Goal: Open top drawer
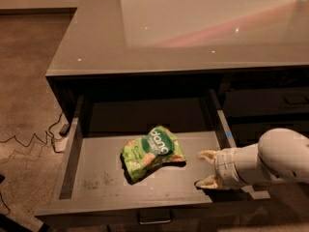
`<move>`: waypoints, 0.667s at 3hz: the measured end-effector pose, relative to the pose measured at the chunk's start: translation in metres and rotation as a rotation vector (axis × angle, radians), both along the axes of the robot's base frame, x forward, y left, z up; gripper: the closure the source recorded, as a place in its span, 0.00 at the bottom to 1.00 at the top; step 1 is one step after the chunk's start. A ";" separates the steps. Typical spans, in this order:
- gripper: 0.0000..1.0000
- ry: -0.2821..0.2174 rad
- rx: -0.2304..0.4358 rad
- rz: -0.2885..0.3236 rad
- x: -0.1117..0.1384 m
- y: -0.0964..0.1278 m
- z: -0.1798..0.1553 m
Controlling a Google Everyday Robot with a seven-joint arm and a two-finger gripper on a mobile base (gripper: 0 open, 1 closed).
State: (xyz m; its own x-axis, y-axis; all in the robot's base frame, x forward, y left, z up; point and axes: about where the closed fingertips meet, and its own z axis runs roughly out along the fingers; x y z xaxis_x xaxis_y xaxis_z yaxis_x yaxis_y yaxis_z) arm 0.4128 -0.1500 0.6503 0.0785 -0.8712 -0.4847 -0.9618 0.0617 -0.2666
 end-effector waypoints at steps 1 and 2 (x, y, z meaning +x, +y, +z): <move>0.00 0.000 0.000 0.000 0.000 0.000 0.000; 0.00 0.000 0.000 0.000 0.000 0.000 0.000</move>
Offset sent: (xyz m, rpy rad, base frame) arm 0.0000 0.0000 0.0000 0.0000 0.0000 0.0000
